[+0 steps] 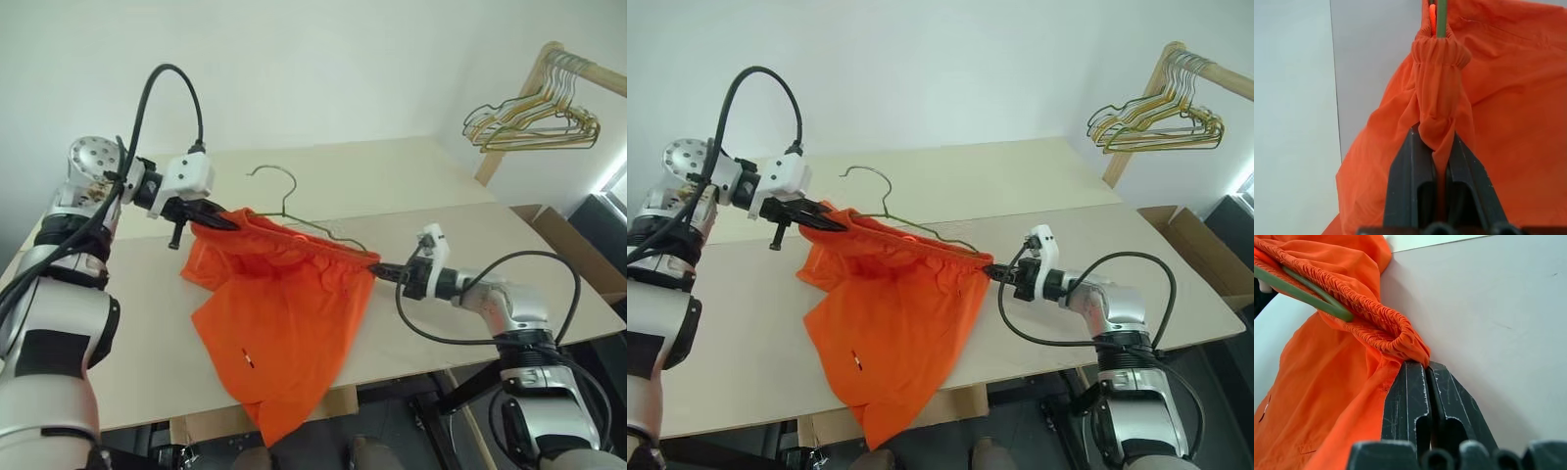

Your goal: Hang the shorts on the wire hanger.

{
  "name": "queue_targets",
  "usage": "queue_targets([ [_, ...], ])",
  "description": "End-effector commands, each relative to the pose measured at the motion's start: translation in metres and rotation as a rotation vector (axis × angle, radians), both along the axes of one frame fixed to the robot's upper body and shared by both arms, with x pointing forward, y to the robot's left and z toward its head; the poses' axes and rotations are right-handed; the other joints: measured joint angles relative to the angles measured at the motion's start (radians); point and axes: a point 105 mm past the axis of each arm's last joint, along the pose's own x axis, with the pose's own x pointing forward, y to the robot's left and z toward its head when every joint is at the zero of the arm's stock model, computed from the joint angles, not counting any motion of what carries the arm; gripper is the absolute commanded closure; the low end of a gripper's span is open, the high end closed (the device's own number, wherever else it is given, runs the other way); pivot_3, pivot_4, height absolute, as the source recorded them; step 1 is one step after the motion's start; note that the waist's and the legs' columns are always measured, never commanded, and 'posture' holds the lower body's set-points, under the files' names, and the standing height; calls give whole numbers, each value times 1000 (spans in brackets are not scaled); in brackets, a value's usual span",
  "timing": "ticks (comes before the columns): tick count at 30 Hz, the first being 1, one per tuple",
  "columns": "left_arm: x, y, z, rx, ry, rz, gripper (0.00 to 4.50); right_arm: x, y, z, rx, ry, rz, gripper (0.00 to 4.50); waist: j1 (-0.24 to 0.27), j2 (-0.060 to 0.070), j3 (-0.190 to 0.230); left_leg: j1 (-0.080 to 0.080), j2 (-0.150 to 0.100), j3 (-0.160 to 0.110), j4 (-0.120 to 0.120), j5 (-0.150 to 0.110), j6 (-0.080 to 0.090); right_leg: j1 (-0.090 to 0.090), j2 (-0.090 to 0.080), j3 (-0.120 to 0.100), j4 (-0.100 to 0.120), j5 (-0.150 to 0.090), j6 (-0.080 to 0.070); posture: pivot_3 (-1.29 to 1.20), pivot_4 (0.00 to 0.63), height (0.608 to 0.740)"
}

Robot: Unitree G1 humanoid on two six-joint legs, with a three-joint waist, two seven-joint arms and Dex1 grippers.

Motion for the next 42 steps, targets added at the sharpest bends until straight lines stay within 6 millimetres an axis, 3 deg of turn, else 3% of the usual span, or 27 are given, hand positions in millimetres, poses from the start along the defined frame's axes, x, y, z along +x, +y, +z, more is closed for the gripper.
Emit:
queue_targets([
  [1,0,19,5,51,-35,48,4500,2,-20,12,-123,-106,-30,4451,3,0,0,0,0,0,0,0,0,0,0,0,0,0,0,39,0,740],
  [4,4,23,-2,98,-53,75,4500,-1,-16,26,-219,-233,28,4451,7,0,0,0,0,0,0,0,0,0,0,0,0,0,0,35,0,740],
  [13,12,7,-5,32,-94,69,4500,-16,13,83,-522,-639,274,4451,17,0,0,-1,0,0,1,0,0,0,0,0,0,0,0,14,0,740],
  [21,17,-1,-1,-25,-141,75,4500,-14,41,119,-668,-888,382,4451,15,0,0,-1,0,1,1,0,0,-1,0,0,0,0,0,13,0,740],
  [24,16,-2,-5,-19,-141,66,4500,-16,54,130,-635,-940,409,4451,14,0,0,-1,0,1,1,0,0,-1,0,0,0,0,0,15,0,740],
  [35,16,-11,-4,-89,-158,47,4500,-12,74,122,-710,-976,463,4451,15,0,0,-1,0,1,1,0,0,-1,0,-1,0,0,0,22,0,740],
  [42,14,-11,-4,-110,-154,39,4500,-3,73,111,-798,-965,460,4451,14,0,0,-1,0,1,1,0,0,-1,0,-1,0,0,0,35,0,740],
])
